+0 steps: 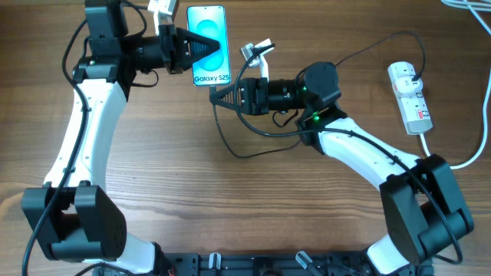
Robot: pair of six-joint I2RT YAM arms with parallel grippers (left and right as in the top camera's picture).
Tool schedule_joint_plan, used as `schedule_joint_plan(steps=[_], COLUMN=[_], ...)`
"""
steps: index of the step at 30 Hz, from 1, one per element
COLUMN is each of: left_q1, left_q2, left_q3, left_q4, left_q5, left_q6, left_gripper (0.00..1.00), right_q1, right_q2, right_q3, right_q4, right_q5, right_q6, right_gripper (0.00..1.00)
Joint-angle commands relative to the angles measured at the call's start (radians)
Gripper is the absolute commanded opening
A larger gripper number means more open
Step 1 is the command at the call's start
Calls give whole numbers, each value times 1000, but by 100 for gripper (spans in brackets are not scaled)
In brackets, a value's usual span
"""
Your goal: Plug charger to phone and switch on socket
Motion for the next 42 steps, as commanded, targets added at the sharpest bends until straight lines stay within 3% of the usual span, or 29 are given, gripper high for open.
schedule_joint_plan(steps=[1,9,10,12,13,17,20,23,24,26,29,34,36,39,42], left_q1=[-16,-16,-16,-16,-16,-16,-29,-55,-59,-59,-59,-59,-59,-59,-59], left_q2=[-25,-25,-25,-25,-25,-25,-25,-25,-25,-25,-25,-25,-25,-25,-25], left_q3=[-4,-4,-4,-4,-4,-4,-4,-4,-4,-4,-4,-4,-4,-4,-4], left_q4=[-13,-20,-20,-20,-21,-182,-385,-387,-368,-280,-211,-211,-211,-203,-195], left_q5=[48,50,50,41,37,-108,-269,-261,-231,-77,35,85,90,89,89], left_q6=[58,58,58,59,61,188,327,347,347,342,317,317,317,317,317], left_gripper=[4,4,4,4,4,4,4,4,4,4,4,4,4,4,4], right_q1=[-39,-41,-42,-42,-42,-53,-71,-73,-73,-73,-73,-73,-74,-74,-74], right_q2=[-12,-12,-12,-12,-12,-12,-12,-12,-12,-12,-12,-12,-12,-12,-12], right_q3=[26,26,26,26,26,26,26,26,26,26,26,26,26,26,26], right_q4=[24,29,29,26,3,-214,-233,-217,-207,-204,-204,-140,-64,-51,-51], right_q5=[103,132,139,135,121,85,49,13,-11,-34,-45,-92,-93,-95,-95], right_q6=[8,19,18,-79,-134,-335,-400,-400,-399,-377,-347,-300,-217,-190,-189], right_gripper=[4,4,9,92,100,100,100,100,95,65,42,38,25,22,10])
